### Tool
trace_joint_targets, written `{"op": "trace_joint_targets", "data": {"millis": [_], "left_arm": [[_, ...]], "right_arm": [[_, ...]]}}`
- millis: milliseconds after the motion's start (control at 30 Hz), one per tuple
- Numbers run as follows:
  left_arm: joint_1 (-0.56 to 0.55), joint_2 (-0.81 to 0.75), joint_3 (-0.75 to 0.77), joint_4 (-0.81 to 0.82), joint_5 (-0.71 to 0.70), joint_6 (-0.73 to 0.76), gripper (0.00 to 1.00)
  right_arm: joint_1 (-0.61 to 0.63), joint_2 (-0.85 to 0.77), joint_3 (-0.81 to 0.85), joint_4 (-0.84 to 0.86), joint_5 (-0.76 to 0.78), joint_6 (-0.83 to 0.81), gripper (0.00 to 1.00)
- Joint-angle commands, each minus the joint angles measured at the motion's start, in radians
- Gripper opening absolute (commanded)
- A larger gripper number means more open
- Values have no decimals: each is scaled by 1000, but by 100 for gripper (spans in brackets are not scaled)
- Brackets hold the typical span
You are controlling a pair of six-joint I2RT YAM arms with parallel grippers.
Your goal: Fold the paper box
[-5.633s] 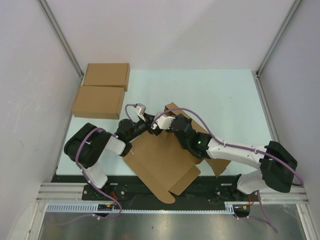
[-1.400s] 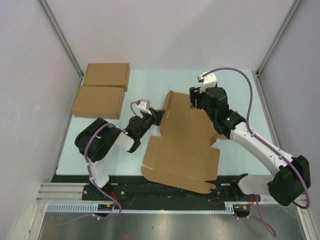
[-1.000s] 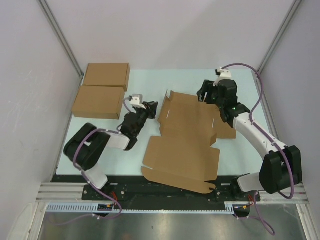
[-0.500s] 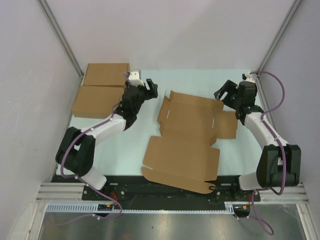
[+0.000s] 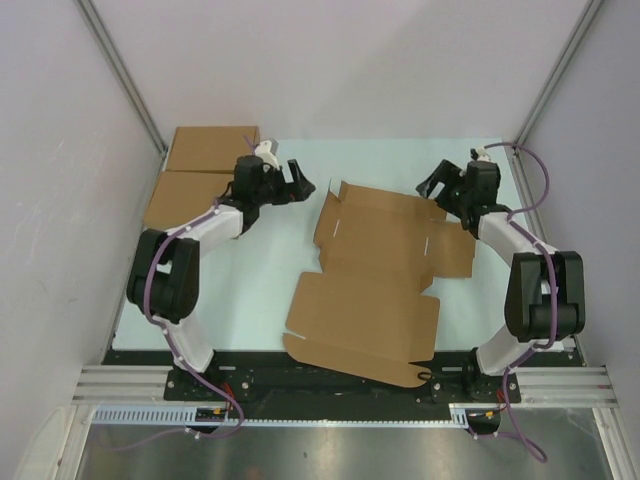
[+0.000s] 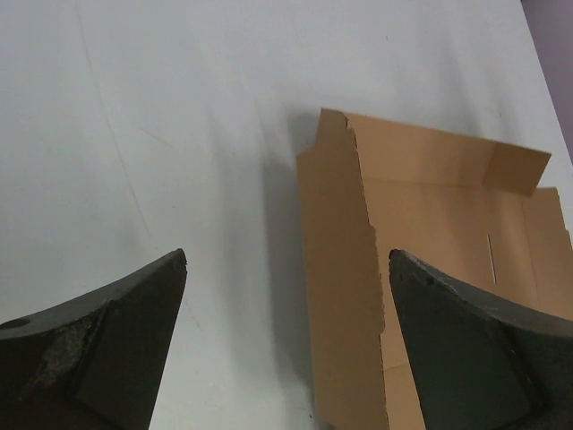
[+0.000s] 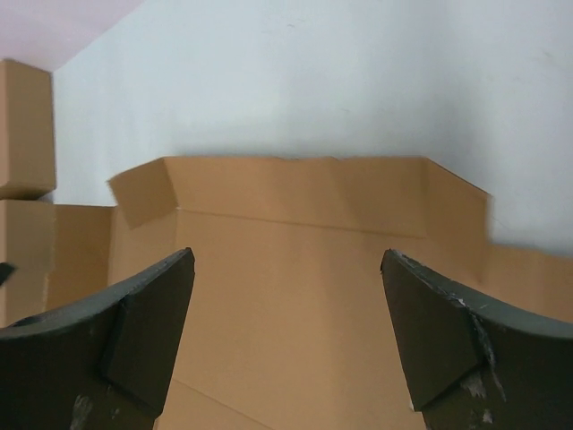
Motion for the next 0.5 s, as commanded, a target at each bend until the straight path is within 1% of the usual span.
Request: {"op": "trace_joint_targets", "data": {"millis": [0,100,200,300,367,467], "left_arm": [[-4,70,66,-38,141,-25,100],[-4,116,86,-61,199,-37,100],[-4,136,78,-23,259,-48,99],[-4,160,90,8,317,-51,100],[-7,189,118,7,340,-55,100],[-7,223,139,13,378,-66,100]], "right_arm": [[80,84,165,27,-11,-80,90],[77,133,208,-1,27,-94,90],[20,148,209,10,36,-76,90],[-20,153,210,34,43,-108,91],[-26,174,239,41,38,-143,91],[-21,239,313,4,27,-168,91]]}}
